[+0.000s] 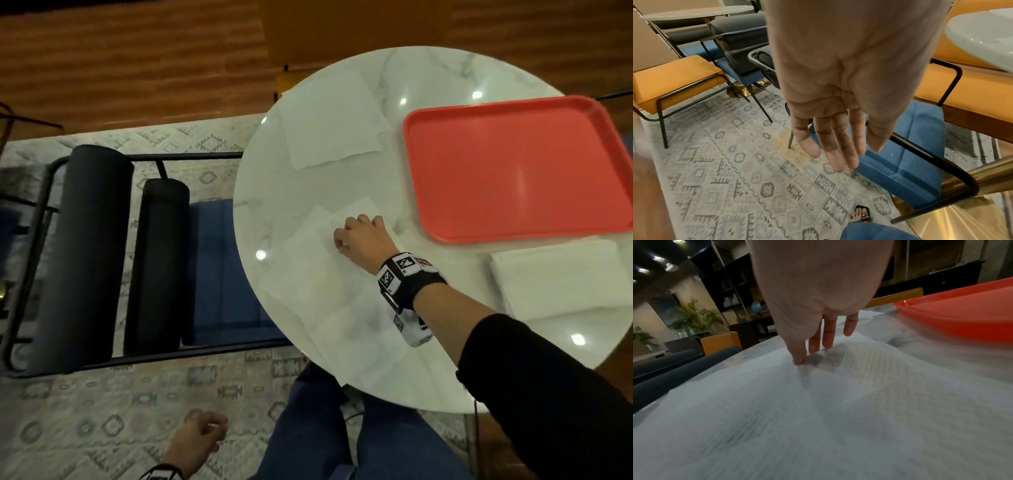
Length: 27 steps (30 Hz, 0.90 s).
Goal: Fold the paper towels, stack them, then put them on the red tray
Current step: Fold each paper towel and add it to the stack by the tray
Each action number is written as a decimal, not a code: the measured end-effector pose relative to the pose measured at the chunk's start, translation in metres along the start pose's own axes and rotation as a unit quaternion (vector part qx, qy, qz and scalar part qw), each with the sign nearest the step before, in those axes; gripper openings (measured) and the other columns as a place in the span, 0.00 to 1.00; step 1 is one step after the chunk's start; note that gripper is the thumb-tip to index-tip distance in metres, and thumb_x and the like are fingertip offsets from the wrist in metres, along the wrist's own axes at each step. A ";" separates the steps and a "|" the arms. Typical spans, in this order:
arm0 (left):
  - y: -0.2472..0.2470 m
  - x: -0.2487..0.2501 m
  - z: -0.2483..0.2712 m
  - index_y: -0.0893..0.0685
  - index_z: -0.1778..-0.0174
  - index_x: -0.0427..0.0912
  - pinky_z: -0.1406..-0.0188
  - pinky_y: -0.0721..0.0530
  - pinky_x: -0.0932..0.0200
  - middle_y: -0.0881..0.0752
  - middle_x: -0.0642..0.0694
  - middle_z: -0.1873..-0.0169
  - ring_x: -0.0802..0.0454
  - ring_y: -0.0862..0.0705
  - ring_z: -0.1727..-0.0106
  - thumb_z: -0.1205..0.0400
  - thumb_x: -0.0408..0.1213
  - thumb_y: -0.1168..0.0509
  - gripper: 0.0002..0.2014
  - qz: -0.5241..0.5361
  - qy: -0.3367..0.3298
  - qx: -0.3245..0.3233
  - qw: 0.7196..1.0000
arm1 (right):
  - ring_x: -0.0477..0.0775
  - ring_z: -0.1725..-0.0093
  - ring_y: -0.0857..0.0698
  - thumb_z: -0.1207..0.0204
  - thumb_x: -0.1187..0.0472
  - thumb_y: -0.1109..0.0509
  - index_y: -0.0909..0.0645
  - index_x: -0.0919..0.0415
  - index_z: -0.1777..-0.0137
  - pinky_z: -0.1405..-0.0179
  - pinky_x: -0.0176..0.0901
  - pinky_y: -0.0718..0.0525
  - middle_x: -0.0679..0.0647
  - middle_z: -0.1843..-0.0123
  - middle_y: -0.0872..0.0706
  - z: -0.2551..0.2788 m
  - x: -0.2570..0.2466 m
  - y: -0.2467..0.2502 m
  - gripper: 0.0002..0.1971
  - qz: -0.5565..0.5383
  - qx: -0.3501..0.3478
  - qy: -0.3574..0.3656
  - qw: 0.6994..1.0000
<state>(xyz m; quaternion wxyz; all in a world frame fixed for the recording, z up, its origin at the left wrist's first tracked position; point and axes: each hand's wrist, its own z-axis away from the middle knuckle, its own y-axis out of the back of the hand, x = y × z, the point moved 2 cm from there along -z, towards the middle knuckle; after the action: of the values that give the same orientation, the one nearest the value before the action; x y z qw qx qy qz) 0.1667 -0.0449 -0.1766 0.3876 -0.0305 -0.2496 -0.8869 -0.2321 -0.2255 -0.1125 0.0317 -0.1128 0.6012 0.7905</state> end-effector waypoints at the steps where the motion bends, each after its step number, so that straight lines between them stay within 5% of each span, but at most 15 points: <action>1: 0.001 0.000 0.001 0.15 0.54 0.34 0.57 0.16 0.53 0.13 0.35 0.64 0.41 0.15 0.60 0.20 0.27 0.35 0.04 0.000 -0.009 0.005 1.000 | 0.59 0.42 0.25 0.18 0.60 0.40 0.19 0.55 0.45 0.43 0.53 0.36 0.54 0.46 0.20 0.000 0.001 0.000 0.09 0.002 0.000 0.003 1.000; 8: 0.023 0.073 0.023 0.15 0.53 0.48 0.54 0.16 0.56 0.12 0.47 0.61 0.51 0.14 0.58 0.19 0.32 0.34 0.06 -0.053 -0.163 0.041 0.984 | 0.61 0.42 0.26 0.17 0.63 0.41 0.22 0.59 0.44 0.42 0.55 0.38 0.56 0.46 0.20 0.008 0.008 -0.005 0.07 0.021 0.011 0.008 1.000; 13: 0.036 0.189 0.050 0.15 0.49 0.51 0.57 0.24 0.81 0.12 0.57 0.57 0.67 0.15 0.54 0.20 0.33 0.33 0.08 -0.047 -0.330 0.097 0.938 | 0.60 0.41 0.24 0.18 0.59 0.36 0.19 0.58 0.43 0.40 0.55 0.40 0.54 0.50 0.16 0.016 0.011 0.015 0.08 -0.023 0.080 0.023 0.996; 15: 0.030 0.234 0.058 0.16 0.45 0.51 0.58 0.25 0.84 0.13 0.57 0.55 0.68 0.16 0.54 0.19 0.34 0.33 0.10 -0.043 -0.377 0.098 0.920 | 0.59 0.41 0.24 0.19 0.57 0.35 0.18 0.56 0.41 0.38 0.54 0.41 0.52 0.50 0.15 0.022 0.011 0.026 0.10 -0.043 0.100 0.030 0.994; 18: 0.012 0.293 0.061 0.22 0.34 0.51 0.50 0.26 0.74 0.18 0.53 0.45 0.58 0.19 0.47 0.21 0.39 0.31 0.18 -0.091 -0.454 0.105 0.880 | 0.57 0.43 0.22 0.22 0.57 0.31 0.16 0.54 0.43 0.38 0.53 0.41 0.50 0.53 0.14 0.033 0.010 0.041 0.09 -0.081 0.145 0.041 0.985; 20: 0.000 0.321 0.058 0.25 0.32 0.54 0.41 0.24 0.58 0.21 0.52 0.40 0.55 0.21 0.41 0.22 0.44 0.31 0.22 -0.162 -0.475 0.104 0.859 | 0.56 0.45 0.20 0.23 0.57 0.29 0.15 0.53 0.45 0.40 0.51 0.40 0.47 0.57 0.15 0.040 0.011 0.048 0.08 -0.117 0.167 0.046 0.978; 23: -0.010 0.344 0.059 0.18 0.43 0.52 0.40 0.22 0.47 0.15 0.53 0.47 0.52 0.17 0.44 0.22 0.43 0.32 0.11 -0.240 -0.466 0.079 0.848 | 0.51 0.45 0.20 0.25 0.54 0.27 0.16 0.50 0.42 0.39 0.49 0.38 0.42 0.57 0.20 0.052 0.018 0.058 0.12 -0.190 0.146 0.030 0.970; 25: -0.010 0.350 0.062 0.14 0.50 0.50 0.44 0.18 0.48 0.13 0.54 0.55 0.52 0.16 0.50 0.21 0.41 0.33 0.05 -0.240 -0.469 0.041 0.849 | 0.47 0.40 0.24 0.28 0.48 0.26 0.19 0.45 0.39 0.39 0.48 0.40 0.43 0.48 0.20 0.061 0.027 0.066 0.18 -0.183 0.077 -0.002 0.980; 27: -0.008 0.352 0.065 0.14 0.52 0.50 0.47 0.16 0.49 0.15 0.56 0.58 0.55 0.16 0.57 0.21 0.40 0.32 0.04 -0.241 -0.478 0.009 0.845 | 0.48 0.39 0.23 0.28 0.45 0.26 0.17 0.44 0.45 0.40 0.50 0.41 0.45 0.44 0.19 0.071 0.037 0.073 0.13 -0.144 0.023 -0.029 0.989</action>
<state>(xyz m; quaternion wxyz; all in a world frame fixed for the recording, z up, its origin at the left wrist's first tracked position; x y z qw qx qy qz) -0.0934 -0.2470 -0.0357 -0.0056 -0.3857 -0.4109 -0.8261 -0.2918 -0.1807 -0.0341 0.1652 -0.1741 0.5952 0.7669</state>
